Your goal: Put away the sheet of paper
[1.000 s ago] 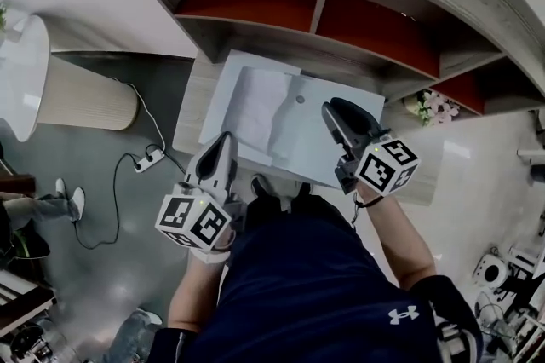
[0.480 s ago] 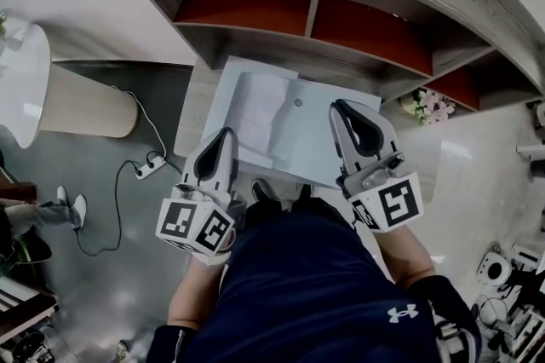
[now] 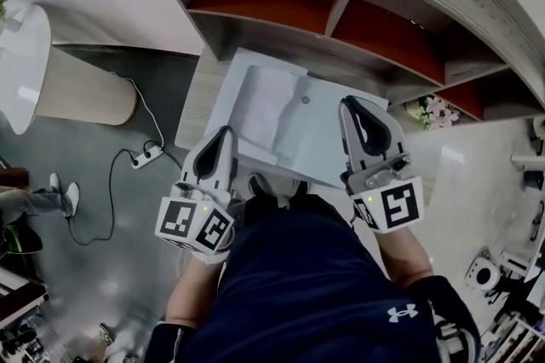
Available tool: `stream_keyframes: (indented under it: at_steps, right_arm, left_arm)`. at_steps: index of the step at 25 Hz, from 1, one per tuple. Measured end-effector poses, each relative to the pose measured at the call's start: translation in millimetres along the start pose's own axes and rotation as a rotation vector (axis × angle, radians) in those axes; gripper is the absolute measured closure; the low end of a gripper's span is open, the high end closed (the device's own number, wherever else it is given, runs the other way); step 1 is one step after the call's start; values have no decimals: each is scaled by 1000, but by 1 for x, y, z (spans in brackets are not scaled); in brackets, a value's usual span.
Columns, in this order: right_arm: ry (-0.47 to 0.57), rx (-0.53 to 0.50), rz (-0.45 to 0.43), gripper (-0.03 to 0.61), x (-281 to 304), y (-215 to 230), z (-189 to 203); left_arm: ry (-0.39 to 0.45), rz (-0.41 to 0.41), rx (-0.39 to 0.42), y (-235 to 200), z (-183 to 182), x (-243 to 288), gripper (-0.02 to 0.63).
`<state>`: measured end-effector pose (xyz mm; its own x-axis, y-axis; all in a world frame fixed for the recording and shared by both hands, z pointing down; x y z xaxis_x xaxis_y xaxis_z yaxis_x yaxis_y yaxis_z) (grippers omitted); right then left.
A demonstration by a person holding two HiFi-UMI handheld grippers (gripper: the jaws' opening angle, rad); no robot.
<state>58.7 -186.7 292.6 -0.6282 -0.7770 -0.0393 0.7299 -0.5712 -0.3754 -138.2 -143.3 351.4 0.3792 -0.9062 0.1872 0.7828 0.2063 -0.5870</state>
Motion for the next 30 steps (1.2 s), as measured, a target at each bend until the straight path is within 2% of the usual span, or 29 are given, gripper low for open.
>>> stream_keyframes:
  at_steps: [30]
  right_arm:
    - [4, 57, -33, 553, 3, -6, 0]
  left_arm:
    - [-32, -2, -23, -5, 3, 4, 597]
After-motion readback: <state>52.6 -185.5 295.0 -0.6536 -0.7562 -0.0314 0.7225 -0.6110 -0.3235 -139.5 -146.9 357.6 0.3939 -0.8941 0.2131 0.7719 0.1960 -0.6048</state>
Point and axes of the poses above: the fingertips, and each gripper's own axes: x forward along the fingers, y to its right, z out of its underside, the point moved 2 cm from there along -x, backward along the fingers, and after that the axes turned 15 degrees about -x, right-handed, at the moved point
